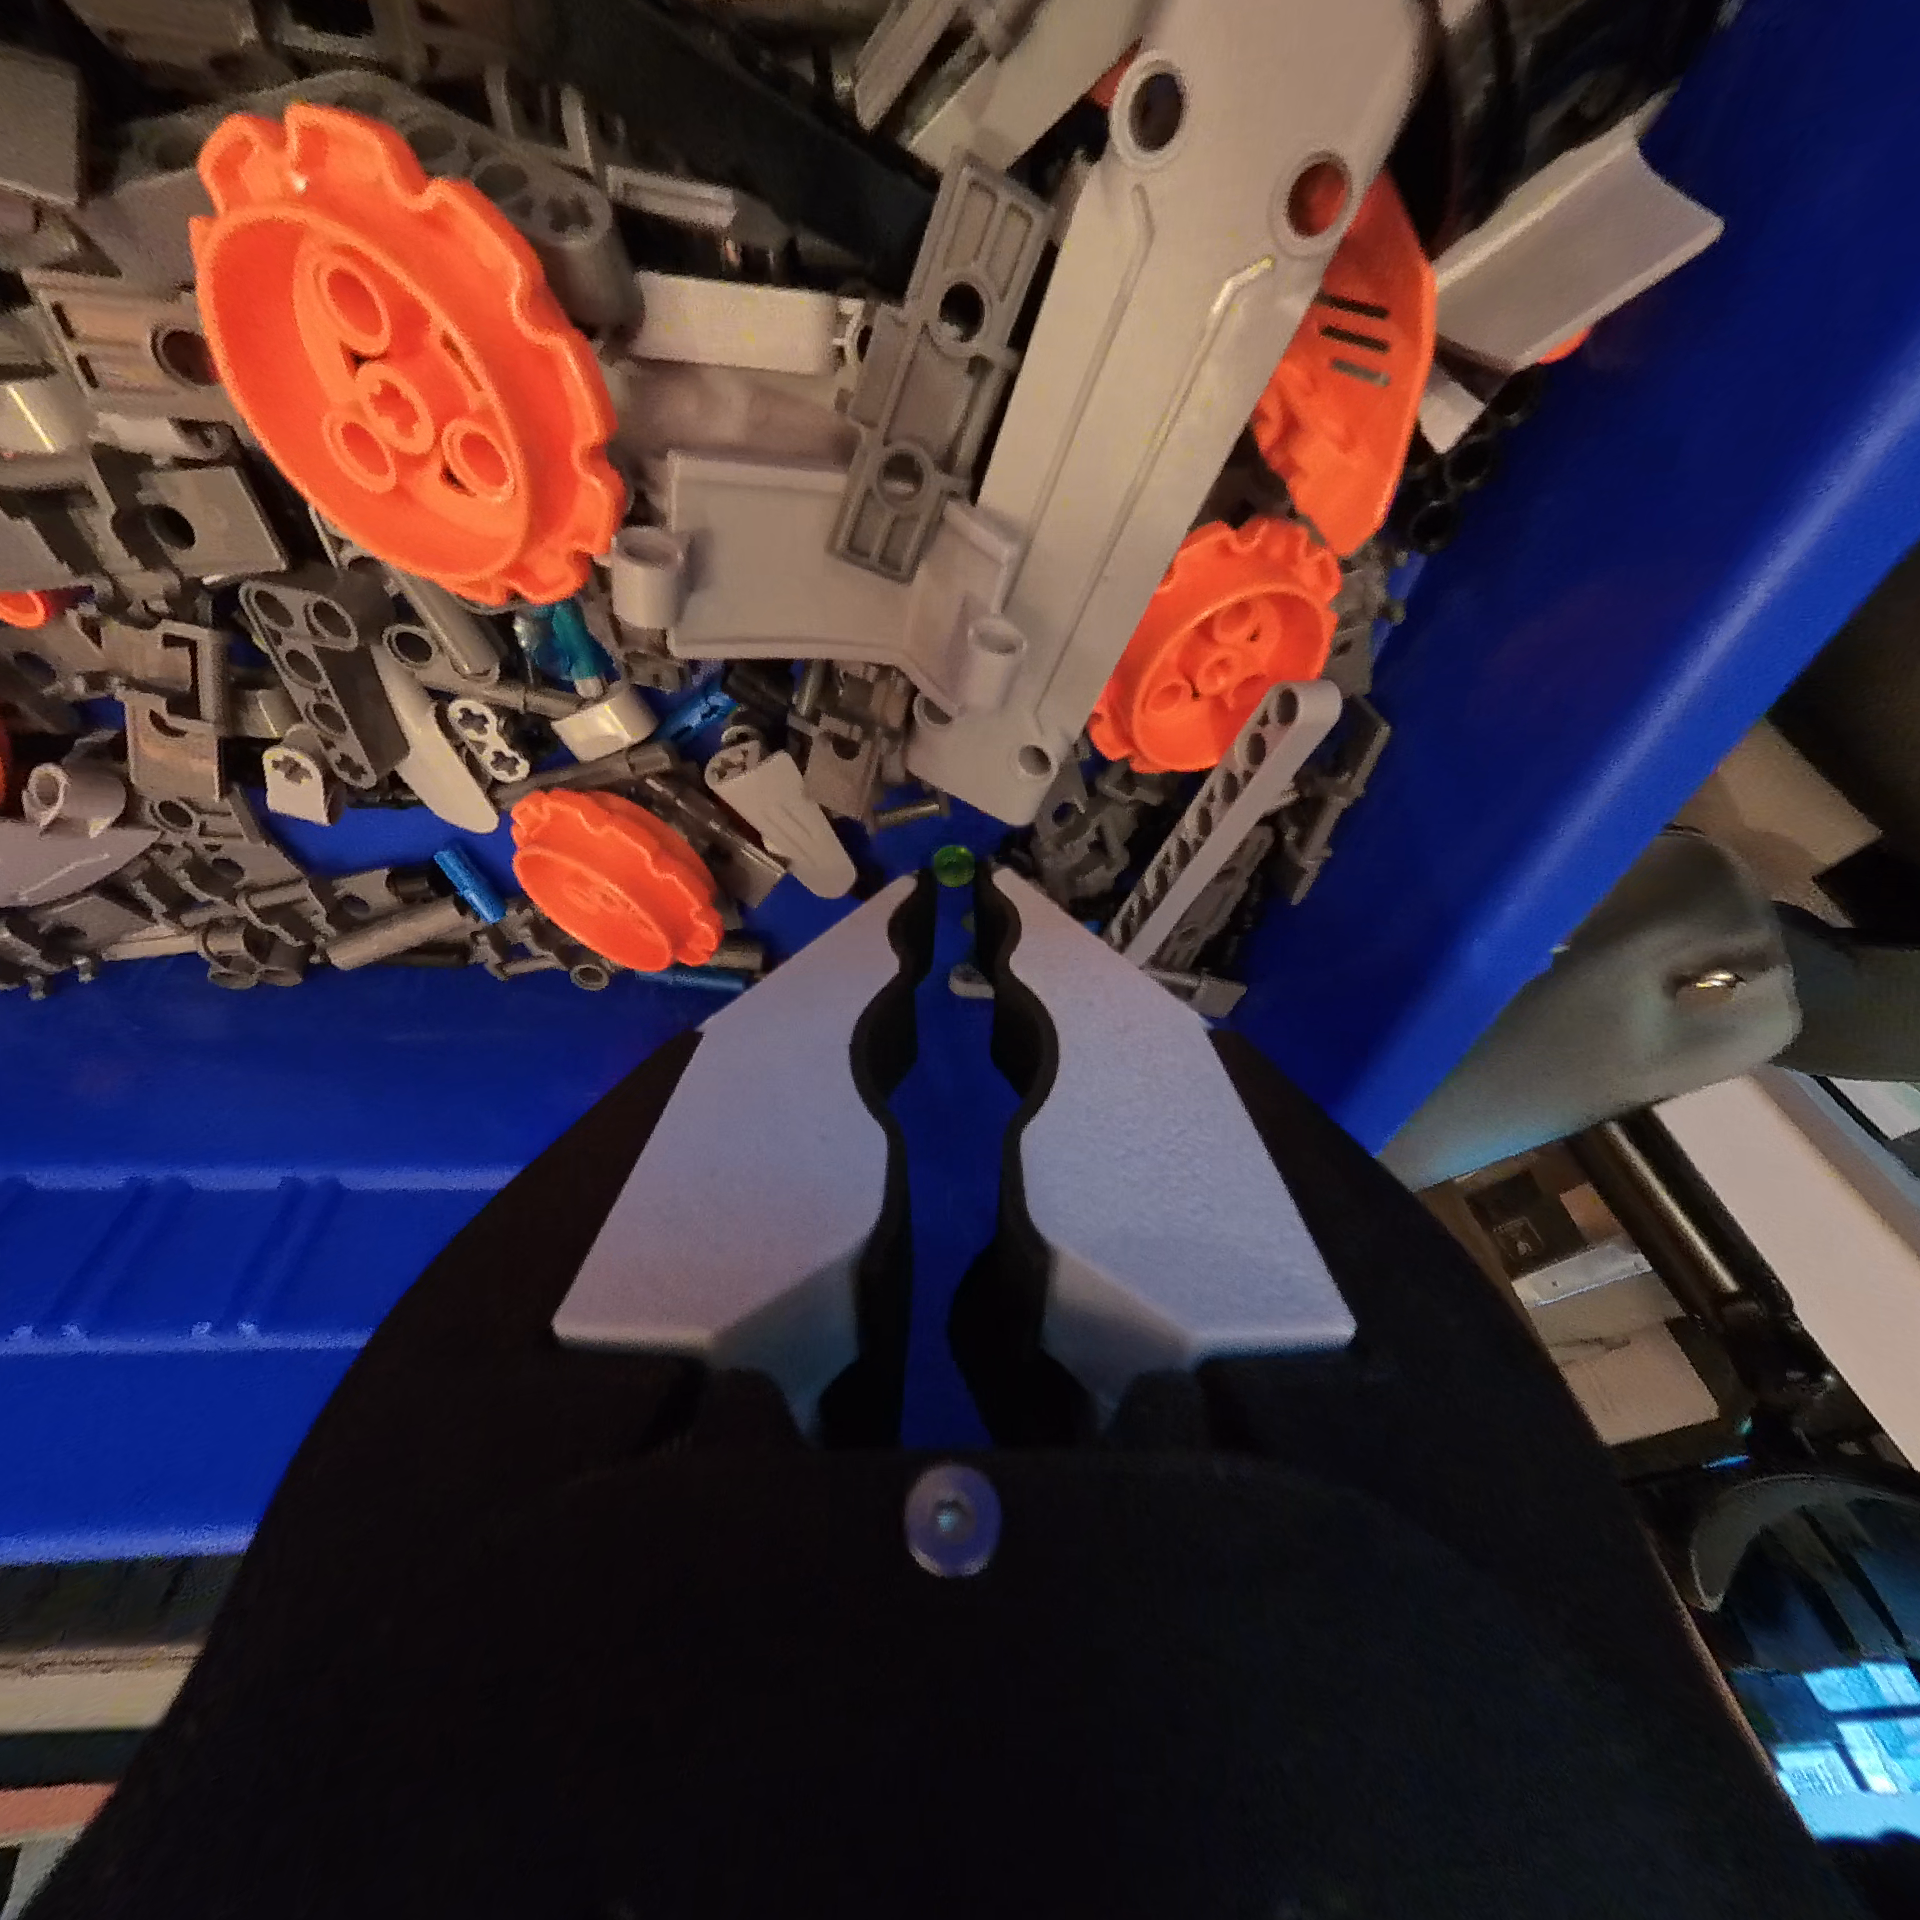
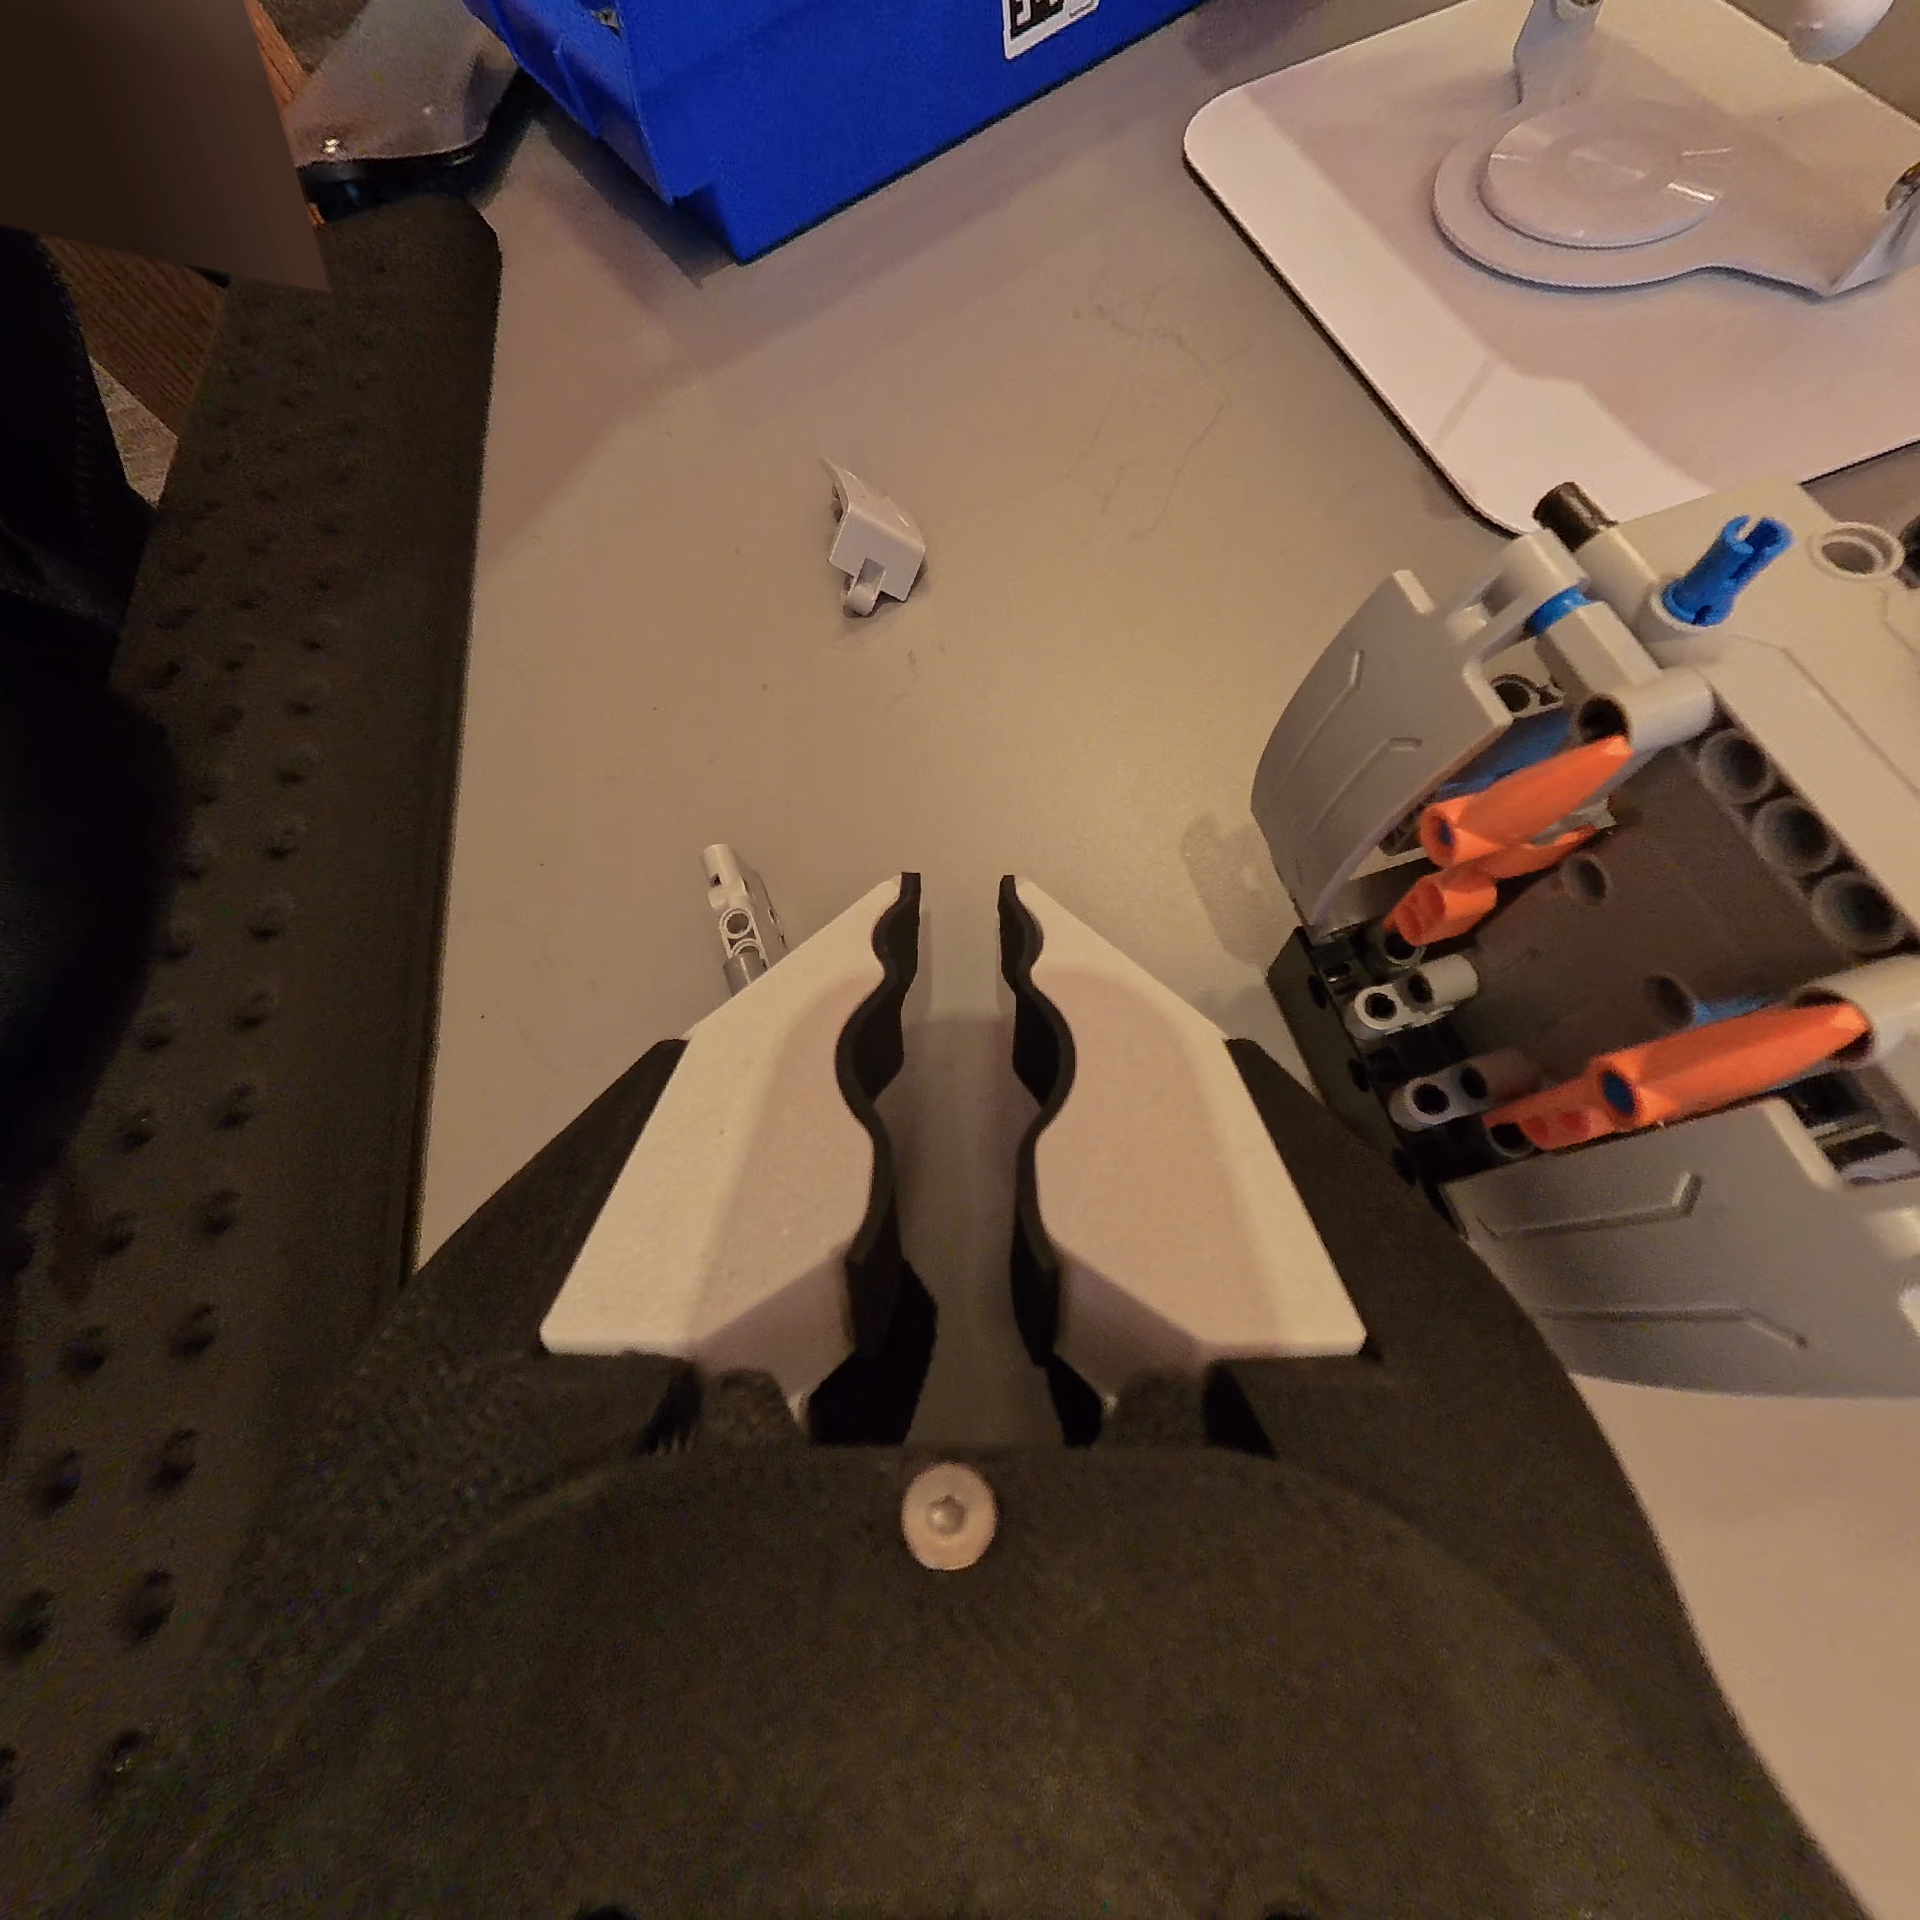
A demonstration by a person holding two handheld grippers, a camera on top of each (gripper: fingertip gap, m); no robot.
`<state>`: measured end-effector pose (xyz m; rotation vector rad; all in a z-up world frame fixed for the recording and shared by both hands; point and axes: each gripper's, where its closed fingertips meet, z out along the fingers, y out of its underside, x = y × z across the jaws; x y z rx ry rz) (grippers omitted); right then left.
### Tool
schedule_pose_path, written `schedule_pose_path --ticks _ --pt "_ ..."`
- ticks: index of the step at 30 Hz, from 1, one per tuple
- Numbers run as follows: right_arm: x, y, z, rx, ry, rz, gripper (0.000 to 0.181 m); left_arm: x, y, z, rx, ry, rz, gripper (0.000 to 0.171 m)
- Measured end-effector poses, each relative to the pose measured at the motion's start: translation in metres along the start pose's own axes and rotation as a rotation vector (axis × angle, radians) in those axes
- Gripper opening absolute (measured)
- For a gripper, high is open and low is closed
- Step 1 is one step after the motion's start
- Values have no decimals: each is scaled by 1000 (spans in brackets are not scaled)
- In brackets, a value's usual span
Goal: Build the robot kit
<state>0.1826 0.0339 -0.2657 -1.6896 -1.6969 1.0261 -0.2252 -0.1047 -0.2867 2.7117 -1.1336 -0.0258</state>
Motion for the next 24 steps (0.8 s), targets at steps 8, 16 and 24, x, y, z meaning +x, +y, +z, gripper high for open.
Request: schedule_pose_path --ticks 8,16,24 --pt "0 -2 -2 6 1 -4 13 14 -7 -33 117 5 16 5" --pt "-2 -6 -4 21 4 -14 13 72 -86 -107 312 -75 225 6" --pt "-5 -9 -6 21 5 -24 14 130 -158 -81 281 -77 355 5"
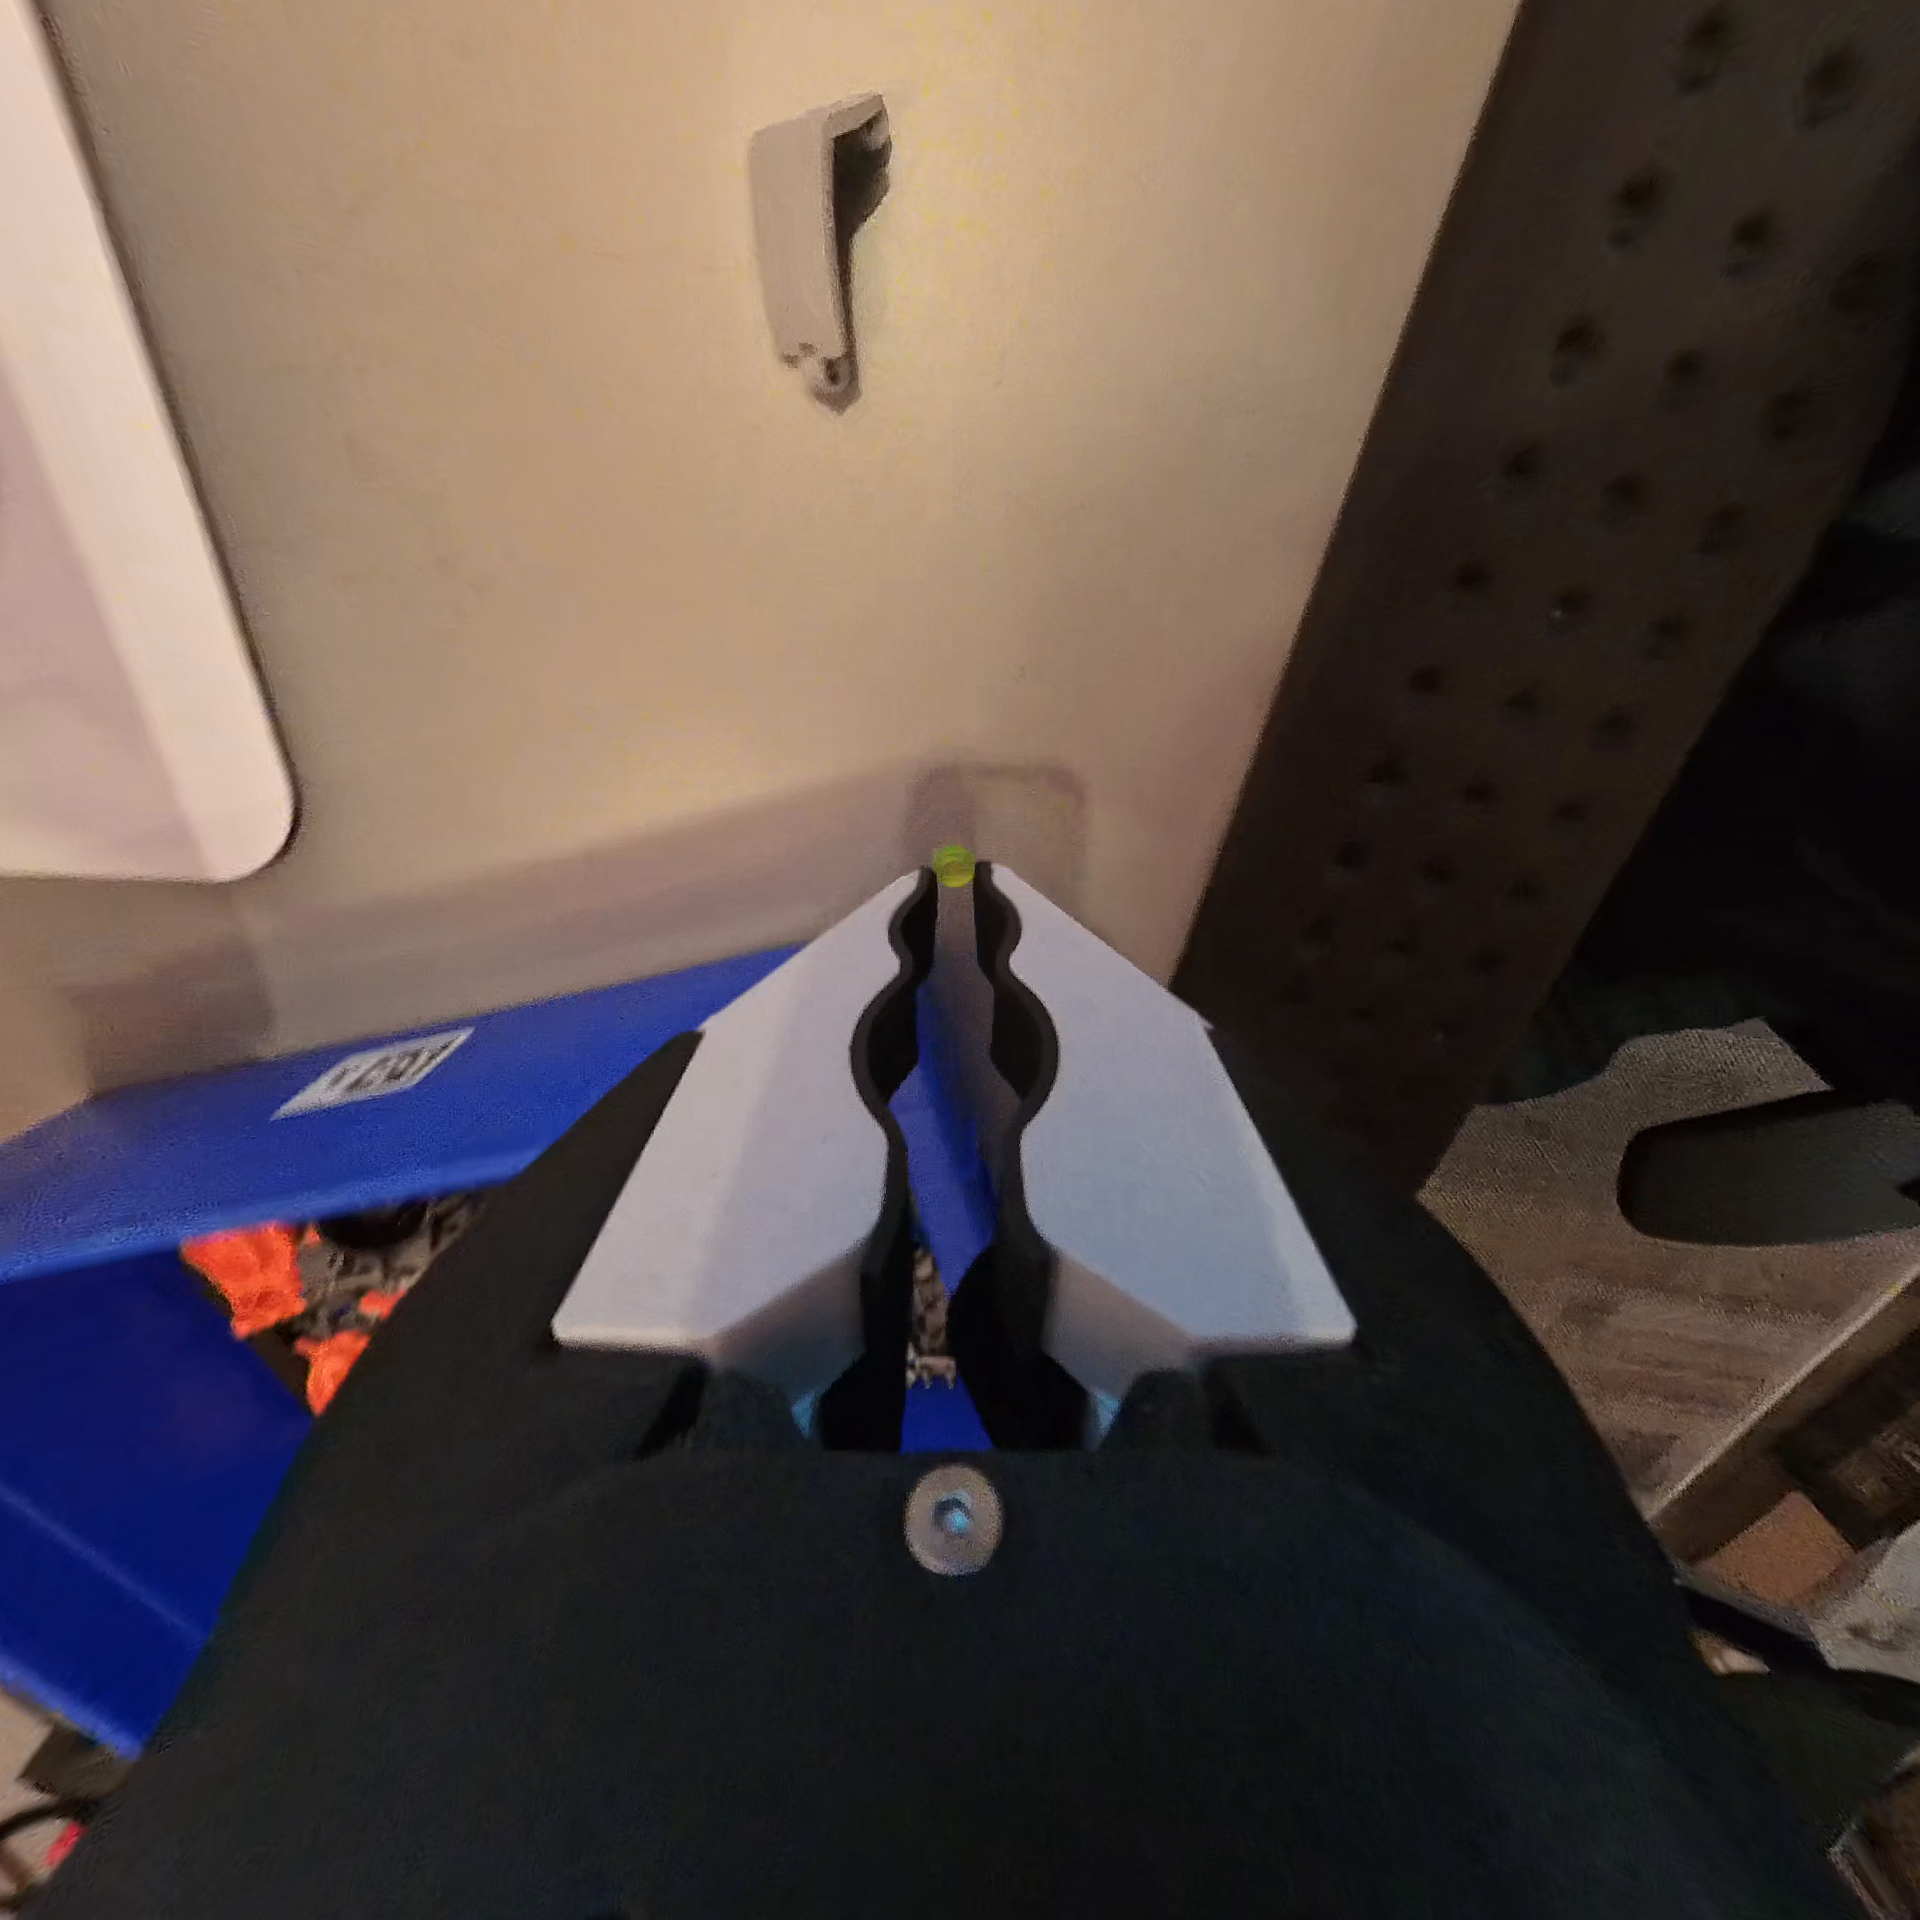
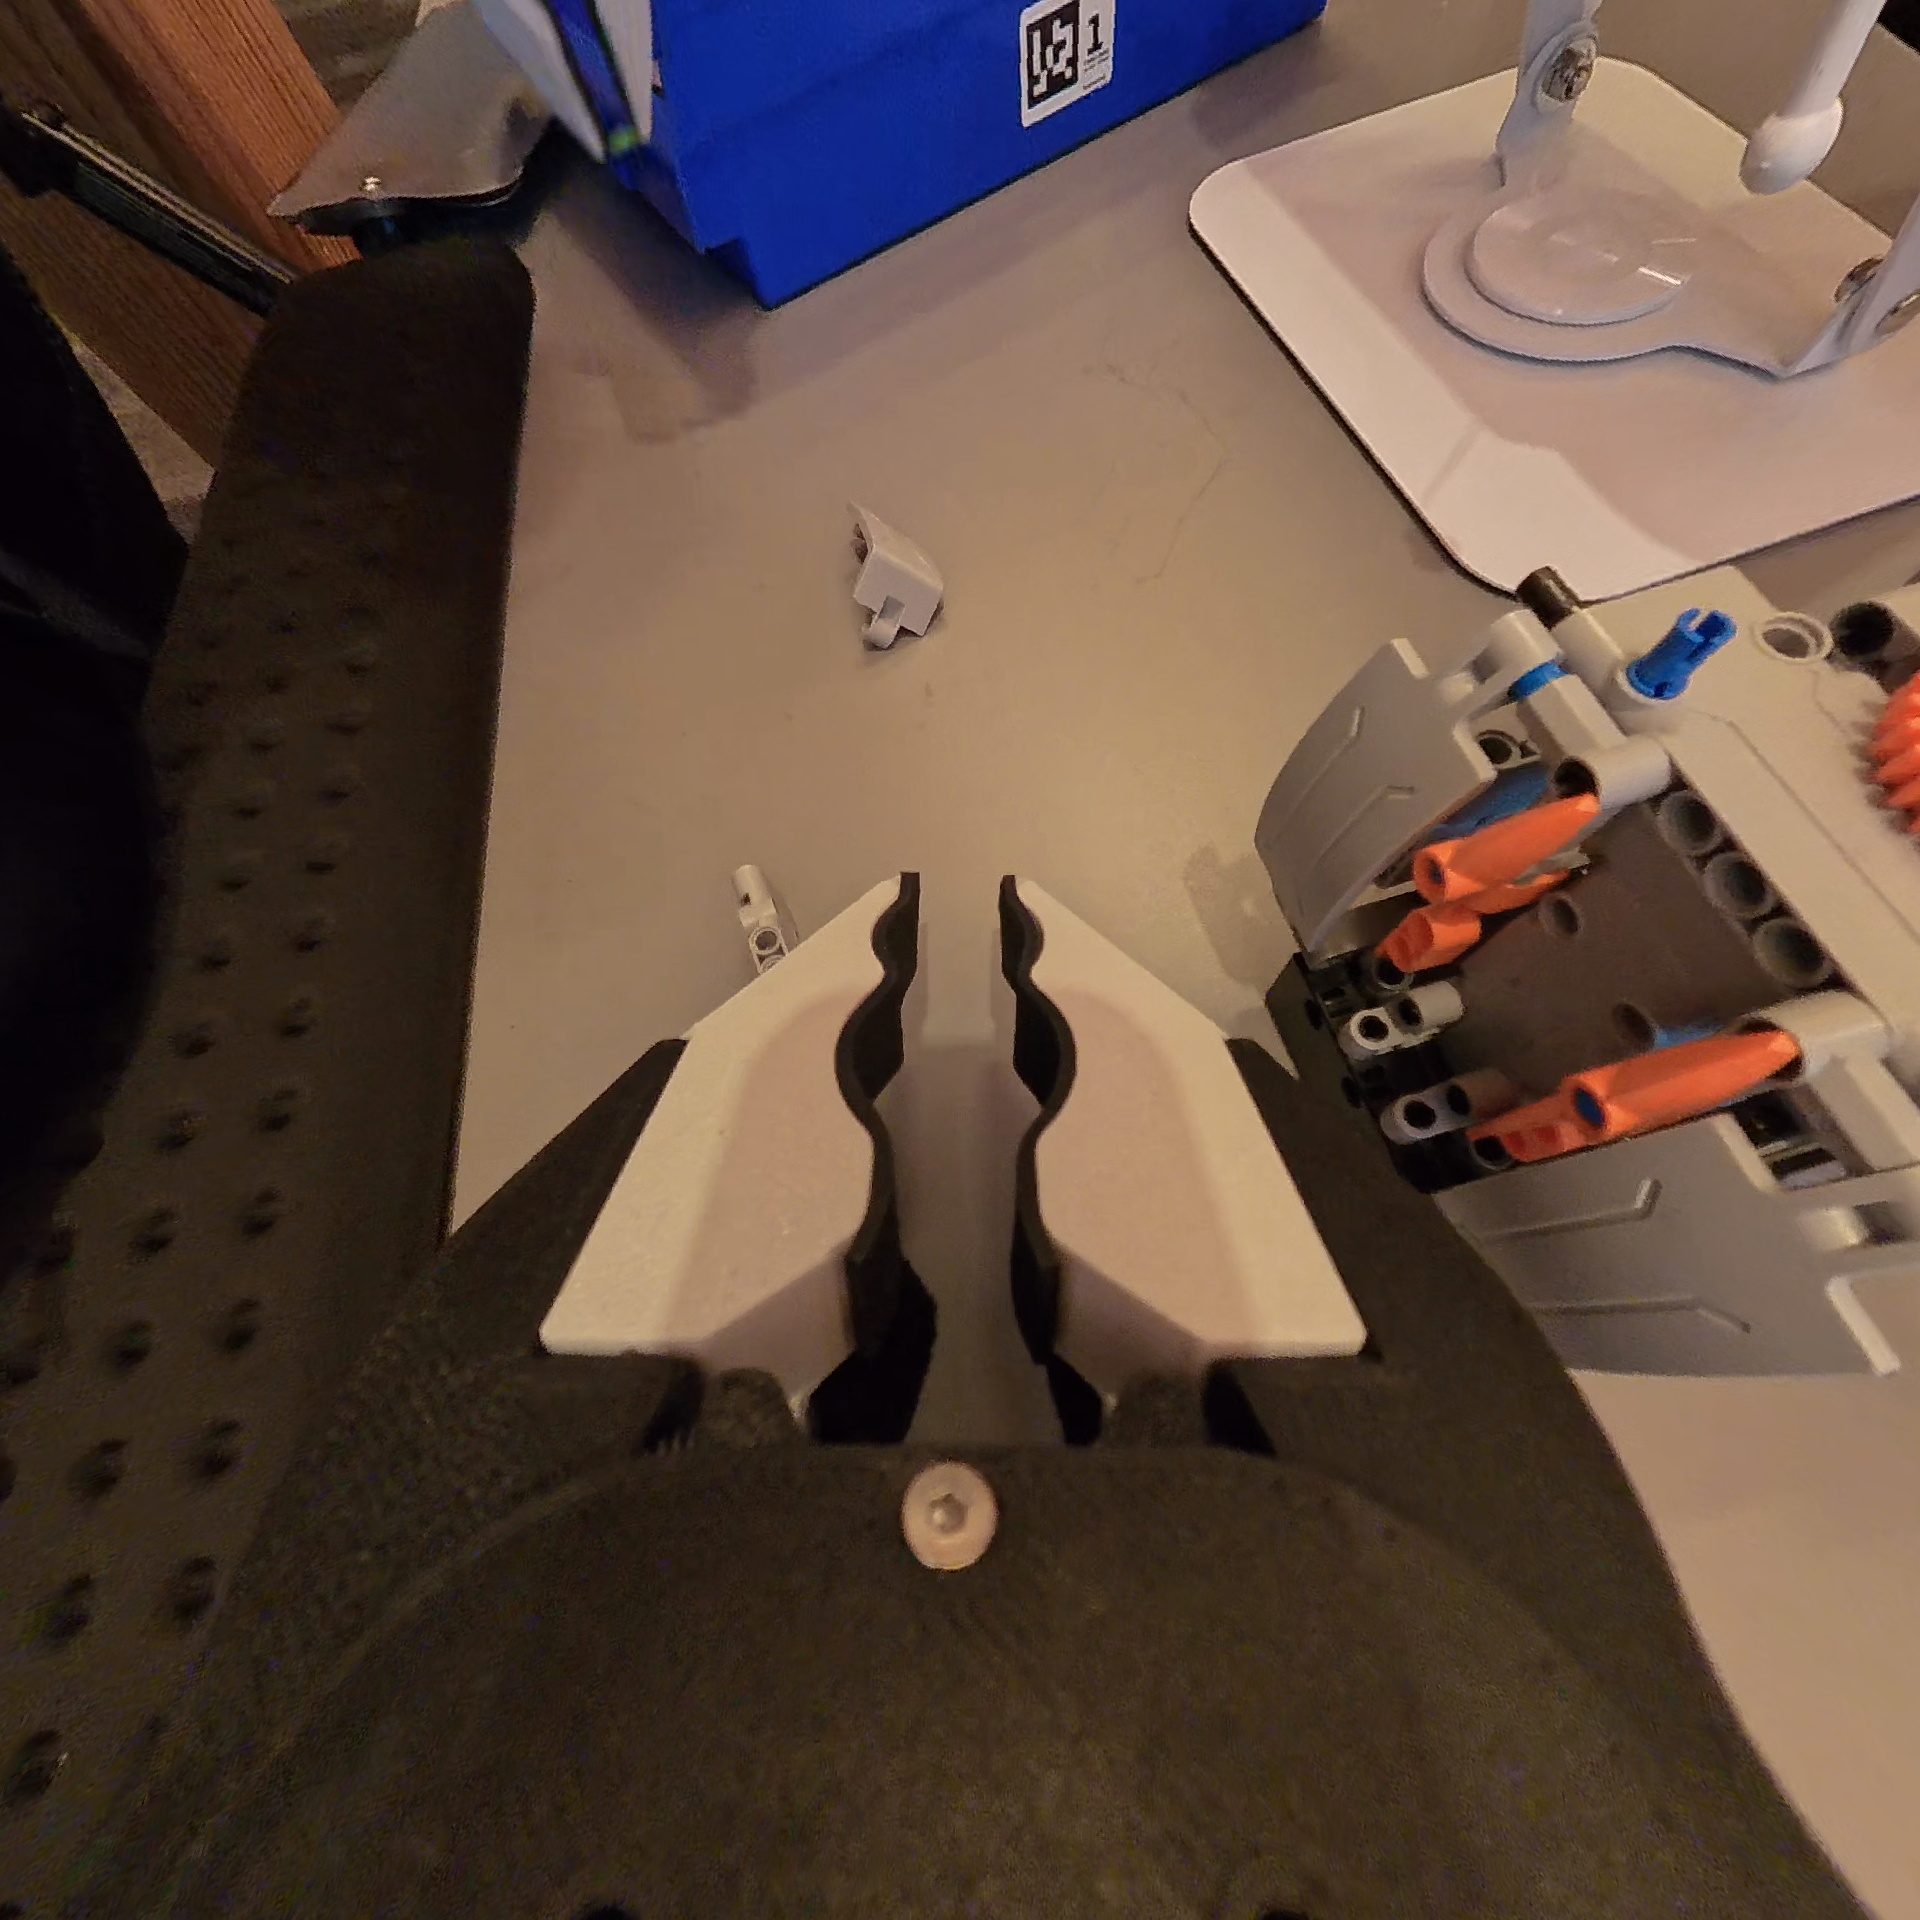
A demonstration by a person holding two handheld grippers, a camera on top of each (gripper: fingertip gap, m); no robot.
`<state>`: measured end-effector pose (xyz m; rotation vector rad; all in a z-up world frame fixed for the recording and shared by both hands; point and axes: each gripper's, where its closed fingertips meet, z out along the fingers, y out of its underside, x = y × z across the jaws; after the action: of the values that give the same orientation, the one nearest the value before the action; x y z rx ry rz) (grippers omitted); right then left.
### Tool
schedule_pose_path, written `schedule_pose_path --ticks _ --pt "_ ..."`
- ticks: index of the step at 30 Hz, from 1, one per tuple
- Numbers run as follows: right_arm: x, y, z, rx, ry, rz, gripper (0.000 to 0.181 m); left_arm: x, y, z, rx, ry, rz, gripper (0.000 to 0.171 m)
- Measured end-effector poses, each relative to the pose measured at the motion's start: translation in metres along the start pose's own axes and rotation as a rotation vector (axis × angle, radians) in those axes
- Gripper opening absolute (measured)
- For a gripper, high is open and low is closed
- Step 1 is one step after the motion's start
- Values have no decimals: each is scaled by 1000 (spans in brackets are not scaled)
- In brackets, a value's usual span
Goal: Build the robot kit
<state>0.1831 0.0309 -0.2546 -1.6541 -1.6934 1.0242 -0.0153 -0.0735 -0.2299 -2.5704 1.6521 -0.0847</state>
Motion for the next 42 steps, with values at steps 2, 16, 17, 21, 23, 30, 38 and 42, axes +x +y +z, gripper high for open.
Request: schedule_pose_path --ticks 2,16,17,21,23,30,38,42 --pt "2 1 0 -7 6 10 14 7 -12 15 -8 20 2 5" --pt "4 3 -1 -10 8 27 14 5 -39 74 -16 -5 -7 6" --pt "4 3 -1 -11 8 27 14 5 -39 75 -11 4 -22 6" --pt "4 3 -1 -10 9 27 14 3 -42 61 58 0 -51 18" --pt "4 2 -1 -9 10 25 14 0 -40 48 92 -11 -65 19" --pt "5 3 0 -9 17 22 13 -23 -4 -19 191 -90 -137 21" --pt "10 2 3 -14 57 -2 14 -53 107 -63 79 -111 -277 20" --pt "-2 -24 2 65 30 7 13 -45 171 -29 -130 9 -381 20"
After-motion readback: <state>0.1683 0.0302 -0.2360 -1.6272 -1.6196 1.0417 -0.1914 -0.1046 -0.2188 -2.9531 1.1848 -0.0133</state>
